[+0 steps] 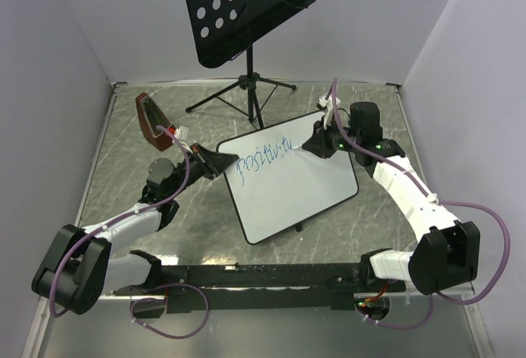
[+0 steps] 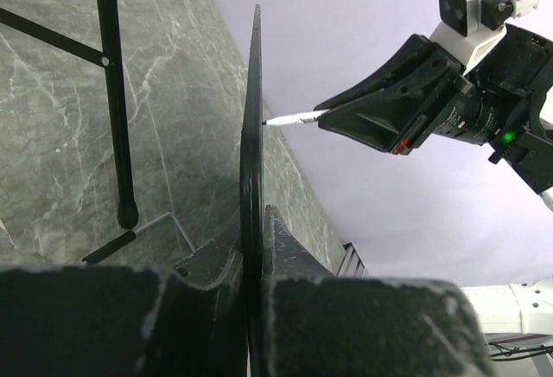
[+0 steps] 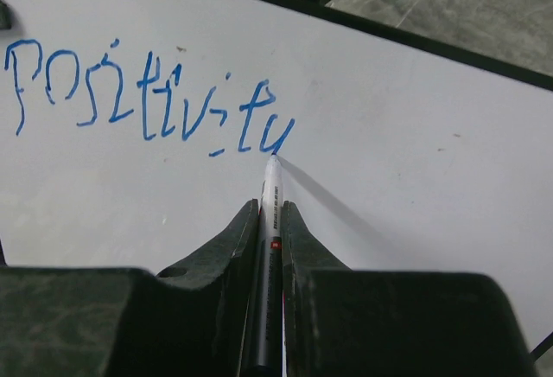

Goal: Write a sentence on the whiteboard

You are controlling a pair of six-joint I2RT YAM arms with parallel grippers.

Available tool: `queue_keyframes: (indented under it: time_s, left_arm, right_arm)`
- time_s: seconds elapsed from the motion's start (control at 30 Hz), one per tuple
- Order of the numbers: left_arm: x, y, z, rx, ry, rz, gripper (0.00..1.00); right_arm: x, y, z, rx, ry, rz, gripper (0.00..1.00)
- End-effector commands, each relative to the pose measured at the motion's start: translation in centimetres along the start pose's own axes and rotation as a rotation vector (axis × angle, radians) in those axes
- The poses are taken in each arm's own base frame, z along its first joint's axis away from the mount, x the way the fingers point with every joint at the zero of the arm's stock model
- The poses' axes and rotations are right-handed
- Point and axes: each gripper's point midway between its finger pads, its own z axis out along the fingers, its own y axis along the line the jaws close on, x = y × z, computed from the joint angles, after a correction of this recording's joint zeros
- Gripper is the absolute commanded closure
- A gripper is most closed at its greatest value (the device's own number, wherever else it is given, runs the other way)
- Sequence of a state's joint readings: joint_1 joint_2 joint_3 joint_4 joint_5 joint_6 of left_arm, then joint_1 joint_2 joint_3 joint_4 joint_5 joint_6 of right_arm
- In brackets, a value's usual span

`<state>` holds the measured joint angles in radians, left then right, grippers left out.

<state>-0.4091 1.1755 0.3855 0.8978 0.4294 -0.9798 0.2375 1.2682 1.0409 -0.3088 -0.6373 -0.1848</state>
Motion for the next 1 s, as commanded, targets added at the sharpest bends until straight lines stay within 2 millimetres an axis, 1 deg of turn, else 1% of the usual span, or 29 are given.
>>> queue_keyframes:
  time_s: [0.0, 0.3, 0.43, 0.6, 0.73, 0.8, 0.83, 0.97]
  left_arm:
    - [-1.7, -3.4, 0.1, 0.135, -0.053, 0.111, 0.99]
    - [-1.8, -3.5, 0.2, 0.138, -0.054, 0.111, 0.99]
    - [-1.9, -3.5, 0.3, 0.139, -0.054, 0.110, 0.99]
    - [-1.8, -3.5, 0.4, 0.140, -0.053, 0.110, 0.99]
    - [-1.8, -3.5, 0.4, 0.143, -0.051, 0.109, 0.99]
    - [-1.8, -3.6, 0.4, 0.144, -0.052, 0.109, 0.99]
    - [-1.8, -3.6, 0.4, 0.143, -0.051, 0.108, 0.99]
    - [-1.8, -3.6, 0.3, 0.138, -0.051, 0.113, 0.99]
  right_arm:
    - [0.2, 0.7, -0.8, -0.016, -0.007, -0.021, 1.00]
    - [1.6, 1.7, -0.8, -0.051, 0.027, -0.012, 1.00]
    - [1.6, 2.4, -0.6, -0.069, 0.029, -0.012, 1.00]
    - [1.1, 3.4, -0.2, -0.090, 0.024, -0.022, 1.00]
    - [-0.2, 3.5, 0.0, -0.087, 0.003, -0.027, 1.00]
    - [-1.6, 3.6, -0.3, -0.089, -0.022, -0.038, 1.00]
    - [-2.6, 3.6, -0.5, -0.085, -0.042, -0.046, 1.00]
    - [-5.1, 3.4, -1.9, -0.062, -0.099, -0.072, 1.00]
